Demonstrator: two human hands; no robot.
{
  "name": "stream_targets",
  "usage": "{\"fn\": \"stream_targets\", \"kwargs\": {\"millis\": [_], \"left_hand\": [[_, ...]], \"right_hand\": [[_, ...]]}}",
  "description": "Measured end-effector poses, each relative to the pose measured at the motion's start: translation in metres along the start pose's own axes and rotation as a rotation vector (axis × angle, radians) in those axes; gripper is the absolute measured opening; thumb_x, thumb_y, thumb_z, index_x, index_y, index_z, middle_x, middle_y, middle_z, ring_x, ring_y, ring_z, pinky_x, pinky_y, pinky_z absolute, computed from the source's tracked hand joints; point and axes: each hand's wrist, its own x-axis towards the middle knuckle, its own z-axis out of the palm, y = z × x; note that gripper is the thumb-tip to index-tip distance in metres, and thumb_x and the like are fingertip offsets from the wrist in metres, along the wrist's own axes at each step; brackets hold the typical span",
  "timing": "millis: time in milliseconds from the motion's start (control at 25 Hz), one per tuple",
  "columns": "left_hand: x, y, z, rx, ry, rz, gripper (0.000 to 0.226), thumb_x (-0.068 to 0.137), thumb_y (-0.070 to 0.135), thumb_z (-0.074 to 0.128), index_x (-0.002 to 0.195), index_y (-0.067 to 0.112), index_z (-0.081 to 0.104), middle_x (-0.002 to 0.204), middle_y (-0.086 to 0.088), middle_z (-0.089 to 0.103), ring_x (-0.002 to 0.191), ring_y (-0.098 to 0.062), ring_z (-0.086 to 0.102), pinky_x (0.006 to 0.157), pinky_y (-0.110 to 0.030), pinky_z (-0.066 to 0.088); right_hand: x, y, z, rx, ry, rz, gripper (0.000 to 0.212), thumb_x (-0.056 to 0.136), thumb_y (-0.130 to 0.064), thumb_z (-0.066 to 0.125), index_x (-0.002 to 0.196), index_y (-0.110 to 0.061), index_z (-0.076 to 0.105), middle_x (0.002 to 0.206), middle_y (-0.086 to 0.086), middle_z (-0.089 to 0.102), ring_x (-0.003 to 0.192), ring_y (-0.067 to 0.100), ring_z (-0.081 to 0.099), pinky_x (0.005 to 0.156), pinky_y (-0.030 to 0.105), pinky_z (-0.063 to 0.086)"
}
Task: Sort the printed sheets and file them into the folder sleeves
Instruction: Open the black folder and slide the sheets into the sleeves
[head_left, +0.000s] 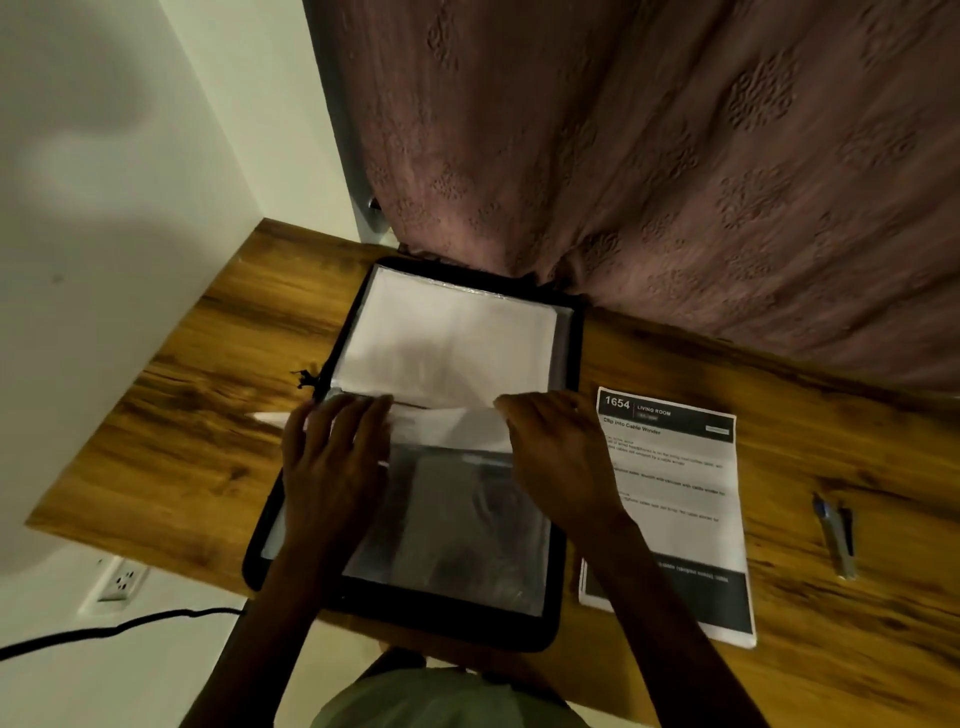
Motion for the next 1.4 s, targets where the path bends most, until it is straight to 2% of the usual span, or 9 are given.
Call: {"fn": "stream_targets", "kwargs": {"millis": [160,320,560,760,880,960,1080,1240,1400], "left_hand": [[0.068,0.001,0.014,0.026,0.046,0.002,0.038,0.099,0.024,0.047,0.128,0.004,0.06,0.121,-0.019,0.063,0.119,-0.037,0.055,0.114,-0.055,0.031],[0.126,0.007,0.039,0.066,0.066,-0.085,0.048,0.104,0.032,0.047,0.14,0.001,0.048,0.141,-0.024,0.05,0.138,-0.04,0.04,0.12,-0.053,0.021],[0.116,0.02,0.112,-0.077,-0.262,-0.024,0.058,0.096,0.036,0.057,0.146,0.011,0.043,0.152,-0.017,0.04,0.145,-0.037,0.031,0.119,-0.056,0.021],[0.087,0.026,0.158,-0.066,-0.483,-0.069,0.063,0.1,0.052,0.034,0.156,0.023,0.029,0.163,-0.011,0.026,0.15,-0.035,0.024,0.117,-0.061,0.017],[0.088,0.026,0.171,-0.068,-0.54,-0.088,0.062,0.101,0.054,0.024,0.157,0.026,0.025,0.164,-0.009,0.024,0.15,-0.034,0.023,0.116,-0.063,0.017],[0.088,0.025,0.175,-0.069,-0.551,-0.09,0.063,0.101,0.055,0.022,0.158,0.029,0.02,0.165,-0.007,0.018,0.152,-0.032,0.016,0.118,-0.062,0.014],[0.087,0.022,0.182,-0.068,-0.589,-0.098,0.064,0.1,0.059,0.013,0.159,0.033,0.006,0.167,-0.002,0.003,0.154,-0.028,-0.001,0.121,-0.059,0.004],[0.087,0.022,0.183,-0.07,-0.593,-0.104,0.067,0.099,0.062,0.01,0.159,0.033,0.005,0.168,-0.002,0.001,0.154,-0.027,-0.004,0.121,-0.058,0.001],[0.087,0.021,0.182,-0.093,-0.593,-0.107,0.069,0.098,0.061,0.01,0.159,0.03,0.013,0.168,-0.003,0.006,0.154,-0.028,0.001,0.12,-0.059,0.002]], "right_hand": [[0.055,0.023,0.007,-0.077,0.082,0.081,0.028,0.08,-0.007,0.056,0.106,-0.015,0.065,0.091,0.006,0.07,0.085,0.027,0.065,0.083,0.042,0.049],[0.104,0.055,0.025,-0.17,0.144,0.203,0.028,0.078,-0.001,0.057,0.102,-0.015,0.065,0.084,0.006,0.07,0.076,0.029,0.066,0.079,0.041,0.049],[0.146,0.096,0.071,-0.193,-0.059,0.285,0.034,0.069,-0.001,0.065,0.097,-0.021,0.067,0.083,0.002,0.071,0.082,0.027,0.067,0.081,0.042,0.051],[0.164,0.117,0.107,-0.236,-0.302,0.309,0.026,0.069,-0.003,0.069,0.09,-0.019,0.065,0.078,0.007,0.067,0.082,0.033,0.065,0.085,0.048,0.049],[0.168,0.124,0.13,-0.248,-0.398,0.318,0.024,0.077,-0.009,0.066,0.1,-0.019,0.065,0.092,0.01,0.068,0.098,0.036,0.061,0.101,0.052,0.04],[0.168,0.127,0.141,-0.206,-0.434,0.363,0.034,0.085,-0.014,0.059,0.119,-0.018,0.061,0.117,0.011,0.065,0.118,0.036,0.053,0.109,0.053,0.03],[0.156,0.119,0.143,-0.191,-0.371,0.361,0.054,0.086,-0.019,0.061,0.138,-0.014,0.05,0.143,0.011,0.049,0.132,0.037,0.041,0.11,0.055,0.026],[0.112,0.088,0.133,-0.104,-0.322,0.279,0.044,0.09,-0.026,0.058,0.132,-0.012,0.056,0.143,0.011,0.051,0.135,0.031,0.042,0.111,0.054,0.031],[0.042,0.062,0.127,-0.014,-0.349,0.333,0.044,0.094,-0.034,0.048,0.129,-0.01,0.06,0.14,0.013,0.054,0.134,0.031,0.046,0.108,0.058,0.037]]}}
